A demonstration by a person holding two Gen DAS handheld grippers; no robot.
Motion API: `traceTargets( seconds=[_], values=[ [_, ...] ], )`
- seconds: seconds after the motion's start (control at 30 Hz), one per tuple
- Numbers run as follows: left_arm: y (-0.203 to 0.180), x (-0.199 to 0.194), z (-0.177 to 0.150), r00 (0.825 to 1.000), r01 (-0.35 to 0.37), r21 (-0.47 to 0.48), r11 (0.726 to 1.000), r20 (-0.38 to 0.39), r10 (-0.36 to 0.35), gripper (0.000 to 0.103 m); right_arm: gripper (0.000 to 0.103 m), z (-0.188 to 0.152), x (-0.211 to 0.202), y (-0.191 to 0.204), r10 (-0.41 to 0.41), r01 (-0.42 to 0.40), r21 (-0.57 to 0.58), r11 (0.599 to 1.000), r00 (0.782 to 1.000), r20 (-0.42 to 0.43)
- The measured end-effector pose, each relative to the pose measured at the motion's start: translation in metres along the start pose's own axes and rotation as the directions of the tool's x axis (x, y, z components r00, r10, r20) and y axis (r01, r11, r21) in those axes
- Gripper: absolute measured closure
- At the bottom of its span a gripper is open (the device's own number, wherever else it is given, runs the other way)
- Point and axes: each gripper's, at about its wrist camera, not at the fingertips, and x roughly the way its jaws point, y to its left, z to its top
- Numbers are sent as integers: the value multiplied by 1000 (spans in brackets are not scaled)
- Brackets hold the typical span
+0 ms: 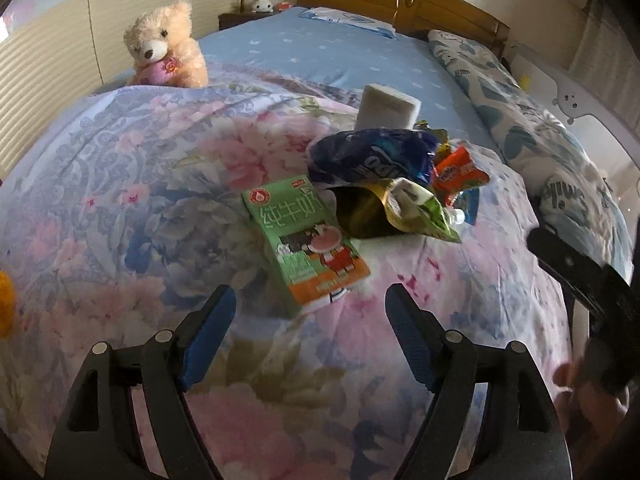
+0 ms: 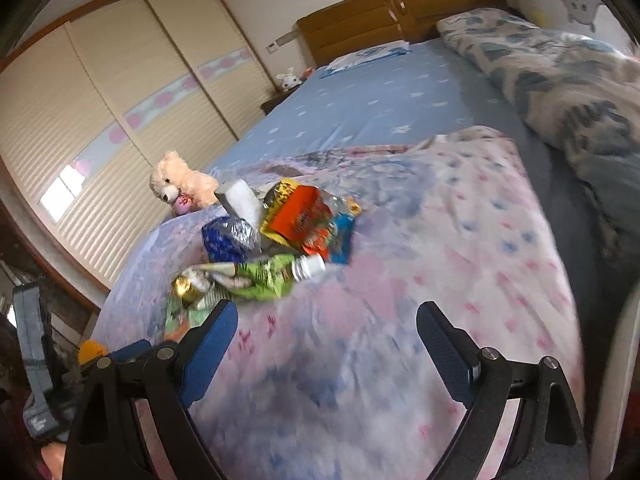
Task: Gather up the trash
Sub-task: 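Move both tools back toward the remaining wrappers on the bed, then grasp the green milk carton with the left tool while the right grasps the orange snack wrapper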
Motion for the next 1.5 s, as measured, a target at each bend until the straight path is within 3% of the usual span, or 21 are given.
traceTargets(
  seconds=[0.37,0.47,0.5,0.53,0.57,0.6,0.63,0.73,1.17,1.4,1.5],
  values=[
    [-4,22,9,999,21,33,999,-39,-20,21,14,36,72,-6,-1,3,39,999,999,-51],
    [-5,22,9,1000,10,36,999,-26,-9,21,30,40,82,-8,-20,23,47,999,998,-53],
    [-5,23,9,1000,5,36,999,-22,-4,21,42,41,83,-8,-29,32,45,998,998,-50],
    [-5,23,9,1000,3,38,999,-20,-2,23,62,43,86,-8,-31,34,47,998,998,-57],
    [-6,23,10,1000,5,45,999,-15,-4,38,69,42,87,-9,-13,17,58,998,998,-64],
    [-8,24,10,1000,8,57,998,-19,-7,46,72,42,86,-9,-6,10,64,998,998,-59],
    [-9,23,10,1000,5,66,998,-15,-4,46,83,41,83,-8,-7,10,60,998,999,-54],
    [-12,20,8,1000,20,90,996,-3,-20,47,91,38,76,-3,9,-6,44,999,998,-57],
    [-42,-13,-31,988,152,186,971,-28,-149,47,94,-15,19,7,76,-74,27,997,992,-97],
    [-52,-37,-64,966,257,300,919,-90,-241,47,94,-48,-37,-9,81,-77,68,995,994,-67],
    [-50,-42,-76,963,267,359,894,-118,-241,47,94,-64,-62,-15,87,-82,86,993,995,-54]
  ],
)
